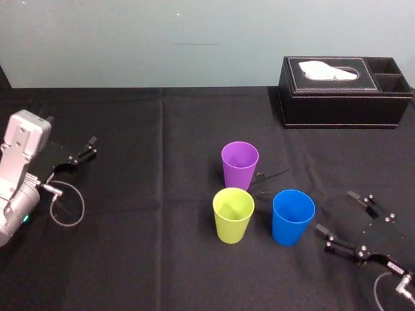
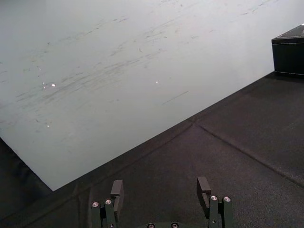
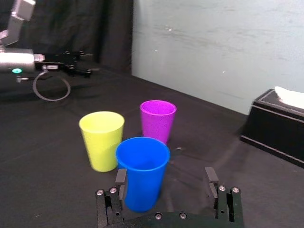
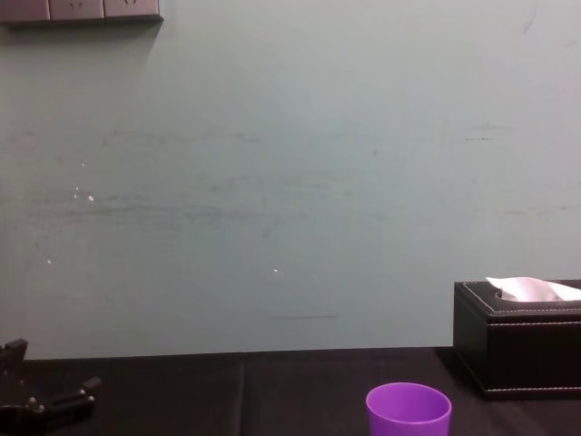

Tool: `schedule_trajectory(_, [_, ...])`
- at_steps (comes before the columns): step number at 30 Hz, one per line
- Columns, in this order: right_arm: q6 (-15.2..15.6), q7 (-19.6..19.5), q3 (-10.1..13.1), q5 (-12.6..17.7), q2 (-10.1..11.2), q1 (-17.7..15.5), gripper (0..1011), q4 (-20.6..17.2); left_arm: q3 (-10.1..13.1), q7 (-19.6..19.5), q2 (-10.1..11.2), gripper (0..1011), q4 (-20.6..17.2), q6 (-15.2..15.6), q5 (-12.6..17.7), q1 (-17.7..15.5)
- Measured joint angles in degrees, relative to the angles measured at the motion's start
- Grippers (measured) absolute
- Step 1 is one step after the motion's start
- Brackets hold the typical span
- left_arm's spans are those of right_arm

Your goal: Stack the three plastic cups sequentially using one hand.

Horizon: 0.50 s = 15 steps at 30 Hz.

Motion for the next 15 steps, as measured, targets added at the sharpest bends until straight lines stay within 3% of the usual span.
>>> schedule_trajectory(15, [2.7,4.1,-2.4,-1.8,-3.2,2.1,1000,2.8,0.0,0.0,0.0,1011,0.0,0.0,0.0,0.0])
